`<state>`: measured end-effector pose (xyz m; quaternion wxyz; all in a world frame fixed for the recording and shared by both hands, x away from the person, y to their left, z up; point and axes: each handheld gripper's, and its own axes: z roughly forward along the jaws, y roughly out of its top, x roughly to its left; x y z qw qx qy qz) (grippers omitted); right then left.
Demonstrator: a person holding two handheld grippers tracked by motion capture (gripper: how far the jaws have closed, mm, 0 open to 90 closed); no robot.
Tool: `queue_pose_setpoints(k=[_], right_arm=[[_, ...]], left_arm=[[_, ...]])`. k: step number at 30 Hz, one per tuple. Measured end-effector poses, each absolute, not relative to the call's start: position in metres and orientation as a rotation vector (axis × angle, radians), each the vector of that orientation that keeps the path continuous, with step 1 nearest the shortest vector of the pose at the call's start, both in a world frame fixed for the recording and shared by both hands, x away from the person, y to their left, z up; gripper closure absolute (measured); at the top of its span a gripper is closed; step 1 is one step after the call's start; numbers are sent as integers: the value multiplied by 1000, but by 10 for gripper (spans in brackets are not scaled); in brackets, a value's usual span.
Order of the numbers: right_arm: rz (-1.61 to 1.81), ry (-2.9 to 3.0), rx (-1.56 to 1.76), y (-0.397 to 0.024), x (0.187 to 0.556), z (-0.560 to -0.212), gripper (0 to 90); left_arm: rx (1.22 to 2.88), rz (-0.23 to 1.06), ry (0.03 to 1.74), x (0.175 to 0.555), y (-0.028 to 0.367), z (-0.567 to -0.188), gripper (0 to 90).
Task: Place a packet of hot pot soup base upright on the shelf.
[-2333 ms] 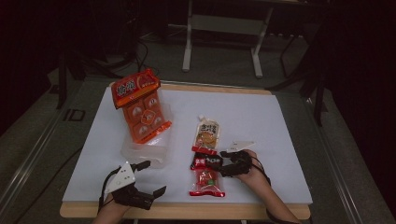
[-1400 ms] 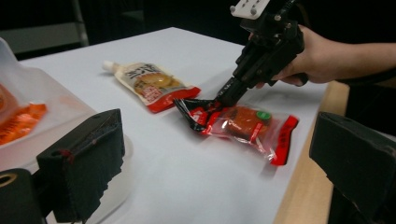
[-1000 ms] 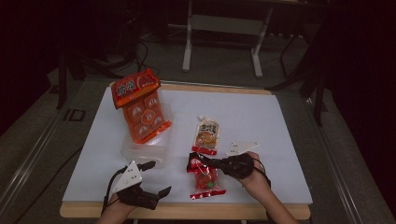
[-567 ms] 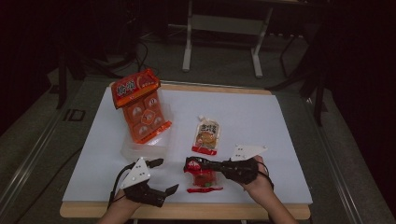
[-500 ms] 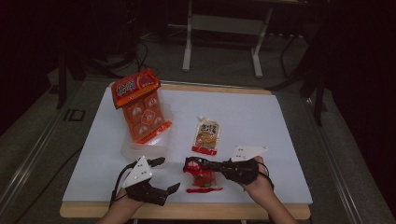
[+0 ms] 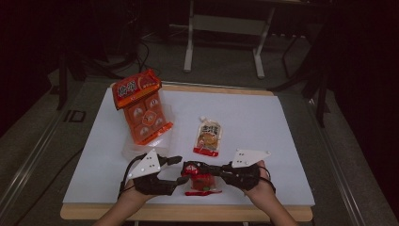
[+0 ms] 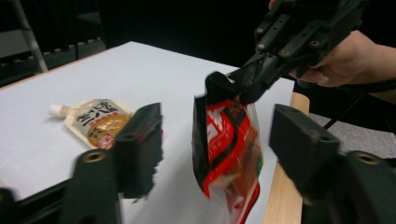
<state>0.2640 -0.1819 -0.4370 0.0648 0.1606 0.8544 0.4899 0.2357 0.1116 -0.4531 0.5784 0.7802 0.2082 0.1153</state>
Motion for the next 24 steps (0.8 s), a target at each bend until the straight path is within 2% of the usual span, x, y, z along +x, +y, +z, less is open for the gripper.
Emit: queue_pose_setpoints(k=[1,2,3,8,10,12,18,24], right_arm=[[1477,2582,483,-181,263,-437,889],[1476,2581,474,-180,262,-437,889],[1473,2582,470,-180,262,-437,889],[1476,2584,469,-181,262,-436,888],[1476,2583,470,-181,262,-436,888],[1484,2585,479,-184,263,-437,883],[1490,2588,479,-187,263,-435,874],[1500,2565,505,-188,265,-435,803]], left_arm=[[1837,273,483,238,108,-453,439],[1837,262,473,239,107,-453,532],[1845,279,472,239,105,-453,583],[1865,272,455,242,101,-451,754],[1870,271,457,242,101,-451,773],[1875,258,447,244,101,-450,844],[1874,232,401,247,103,-448,864],[1888,248,370,250,103,-438,874]])
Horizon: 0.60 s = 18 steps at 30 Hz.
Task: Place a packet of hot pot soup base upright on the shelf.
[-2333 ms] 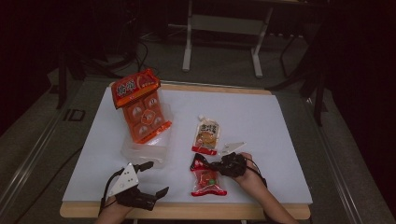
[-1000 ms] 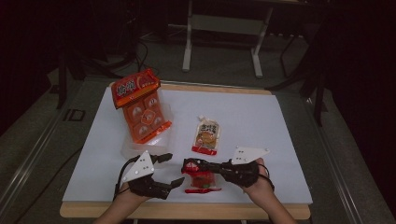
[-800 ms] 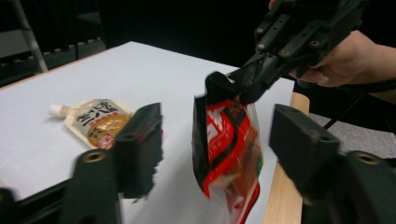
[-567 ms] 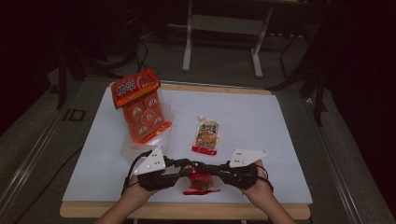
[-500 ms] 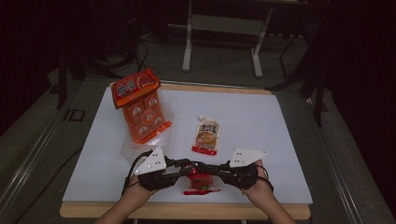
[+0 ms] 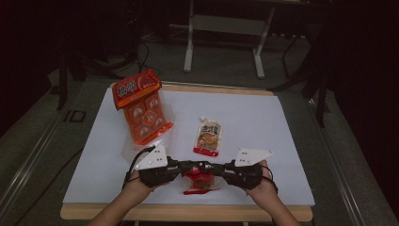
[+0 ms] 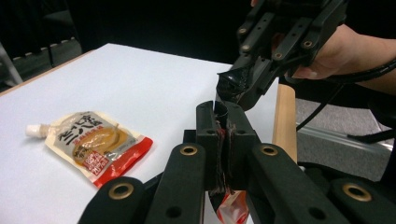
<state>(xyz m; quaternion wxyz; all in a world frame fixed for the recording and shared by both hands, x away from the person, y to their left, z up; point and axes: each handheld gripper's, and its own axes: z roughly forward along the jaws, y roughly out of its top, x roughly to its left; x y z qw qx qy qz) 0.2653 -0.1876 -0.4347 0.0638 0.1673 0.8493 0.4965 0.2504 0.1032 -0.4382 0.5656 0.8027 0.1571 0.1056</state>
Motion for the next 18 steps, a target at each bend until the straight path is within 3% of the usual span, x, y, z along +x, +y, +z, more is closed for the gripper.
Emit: queue_pose_setpoints(k=[4,5,8,9,13,14,17,18], right_arm=[[1528,2534,526,-189,265,-434,715],[1541,2513,543,-191,265,-432,624],[1547,2498,553,-193,266,-431,552],[1556,2476,568,-195,267,-432,472],[1575,2458,591,-198,267,-432,437],[1598,2428,617,-201,269,-433,344],[1646,2417,638,-206,272,-433,187],[1646,2412,645,-207,272,-433,174]], left_arm=[[1883,259,352,251,107,-432,877],[1874,272,345,252,111,-429,877],[1860,289,339,253,116,-424,877],[1854,304,344,254,120,-421,877],[1807,351,358,257,137,-408,877],[1803,364,356,258,140,-405,877],[1782,395,363,259,150,-398,876],[1780,406,364,261,154,-396,875]])
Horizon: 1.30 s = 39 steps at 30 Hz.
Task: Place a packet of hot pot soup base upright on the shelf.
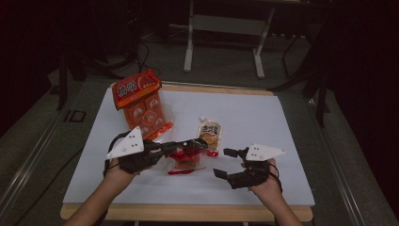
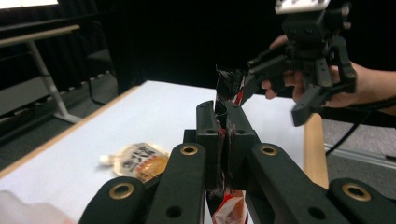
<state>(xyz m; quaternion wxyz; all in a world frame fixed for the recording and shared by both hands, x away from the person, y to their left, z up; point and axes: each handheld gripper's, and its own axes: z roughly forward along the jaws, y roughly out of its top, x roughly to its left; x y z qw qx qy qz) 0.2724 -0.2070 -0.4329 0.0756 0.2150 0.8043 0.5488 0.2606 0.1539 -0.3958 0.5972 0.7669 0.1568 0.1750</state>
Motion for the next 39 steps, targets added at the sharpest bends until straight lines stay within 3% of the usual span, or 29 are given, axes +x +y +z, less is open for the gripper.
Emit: queue_pose_setpoints(k=[3,14,26,39], right_arm=[[1687,2403,634,-213,275,-434,118],[1692,2362,704,-227,280,-441,135],[1673,2381,718,-224,284,-447,139],[1679,2397,723,-223,284,-449,143]], left_arm=[[1770,449,362,264,163,-392,874],[1778,568,331,277,199,-384,874],[1790,586,336,289,233,-389,872],[1813,519,377,289,253,-409,871]])
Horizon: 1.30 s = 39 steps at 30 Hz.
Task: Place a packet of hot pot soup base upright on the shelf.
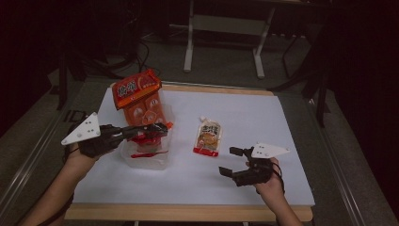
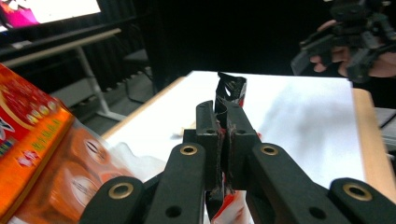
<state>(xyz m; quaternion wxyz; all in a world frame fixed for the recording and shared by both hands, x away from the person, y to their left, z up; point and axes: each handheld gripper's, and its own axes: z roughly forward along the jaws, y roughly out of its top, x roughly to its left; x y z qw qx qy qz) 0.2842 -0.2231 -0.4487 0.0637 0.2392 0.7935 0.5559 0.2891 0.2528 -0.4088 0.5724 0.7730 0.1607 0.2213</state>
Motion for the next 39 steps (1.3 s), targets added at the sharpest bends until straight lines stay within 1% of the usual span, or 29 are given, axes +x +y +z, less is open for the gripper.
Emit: queue_pose_setpoints(k=[4,9,21,22,30,33,34,35,36,37,38,39], right_arm=[[1680,2404,718,-222,284,-449,144],[1685,2404,718,-221,284,-449,144],[1689,2405,716,-222,285,-450,144],[1687,2407,716,-222,285,-451,145],[1687,2409,718,-223,285,-451,145],[1681,2411,713,-222,285,-451,145],[1681,2411,713,-222,285,-451,145],[1680,2412,713,-222,285,-451,145],[1682,2411,713,-222,285,-451,146],[1683,2411,713,-222,285,-451,145],[1683,2411,713,-222,285,-451,145],[1686,2406,711,-222,285,-450,145]], left_arm=[[1843,497,386,292,256,-416,871],[1834,484,402,293,259,-424,870],[1837,427,422,295,257,-455,866],[1835,405,429,295,258,-463,862],[1831,428,454,292,261,-468,847],[1828,443,450,291,260,-467,784],[1828,443,450,291,260,-467,742],[1820,447,450,291,259,-466,650],[1817,454,462,291,258,-466,594],[1819,452,478,290,257,-464,567],[1819,455,486,290,256,-463,567],[1804,465,519,287,253,-459,469]])
